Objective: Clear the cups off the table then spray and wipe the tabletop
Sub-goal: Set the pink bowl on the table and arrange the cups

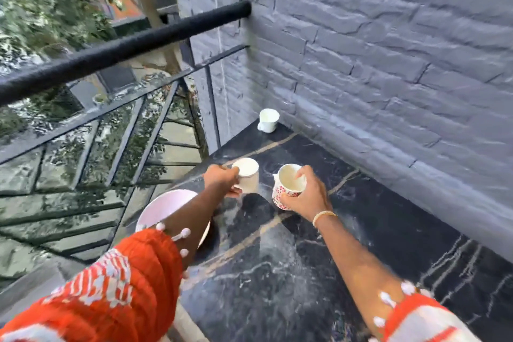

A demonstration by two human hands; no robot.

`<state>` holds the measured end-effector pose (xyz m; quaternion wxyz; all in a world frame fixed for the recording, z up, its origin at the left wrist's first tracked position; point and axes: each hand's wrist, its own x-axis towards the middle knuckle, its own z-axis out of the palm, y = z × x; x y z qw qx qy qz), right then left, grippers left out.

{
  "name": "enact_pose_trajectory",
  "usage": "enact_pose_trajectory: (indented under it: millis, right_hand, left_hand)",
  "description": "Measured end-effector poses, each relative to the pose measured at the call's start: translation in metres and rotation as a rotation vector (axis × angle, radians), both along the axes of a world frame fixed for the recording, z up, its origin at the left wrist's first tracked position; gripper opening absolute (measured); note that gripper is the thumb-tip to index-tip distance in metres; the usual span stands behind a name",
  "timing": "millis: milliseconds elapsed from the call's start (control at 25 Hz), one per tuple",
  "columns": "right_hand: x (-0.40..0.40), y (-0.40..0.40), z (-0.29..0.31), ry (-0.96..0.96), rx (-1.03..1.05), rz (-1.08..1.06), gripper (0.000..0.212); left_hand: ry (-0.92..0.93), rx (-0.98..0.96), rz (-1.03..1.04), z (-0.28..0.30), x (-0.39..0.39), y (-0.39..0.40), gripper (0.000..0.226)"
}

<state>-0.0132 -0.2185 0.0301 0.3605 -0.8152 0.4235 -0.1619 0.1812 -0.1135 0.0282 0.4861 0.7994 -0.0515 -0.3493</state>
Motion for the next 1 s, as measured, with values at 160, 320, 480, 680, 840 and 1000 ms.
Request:
enact_pose_trajectory:
  millis: [160, 320, 480, 680, 840, 1000]
  right_hand:
    - [0.041, -0.046, -0.015, -0.032, 0.061, -0.064, 0.093]
    - [0.071, -0.086, -0.032, 0.081, 0.116, -0.089, 0.092]
    - [0.081, -0.108, -0.036, 0.128, 0.147, -0.002, 0.088]
    - [0.088, -0.119, -0.041, 0.077, 0.105, 0.073, 0.085]
    - [0.084, -0.114, -0.050, 0.028, 0.115, 0.040, 0.099]
    - [0.080, -0.098, -0.061, -0.056, 0.185, -0.124, 0.122]
  left_hand:
    - [0.009, 0.005, -0.041, -0.018, 0.048, -0.045, 0.018]
    - [0.013, 0.020, -0.053, -0.031, 0.083, -0.083, 0.022]
    - [-0.004, 0.076, -0.045, -0.031, 0.097, -0.108, 0.014]
    - [0.005, 0.086, -0.055, -0.040, 0.099, -0.124, 0.021]
    - [-0.008, 0.069, -0.099, -0.044, 0.095, -0.123, 0.016]
    - [-0.127, 0.123, -0.106, -0.043, 0.093, -0.118, 0.026]
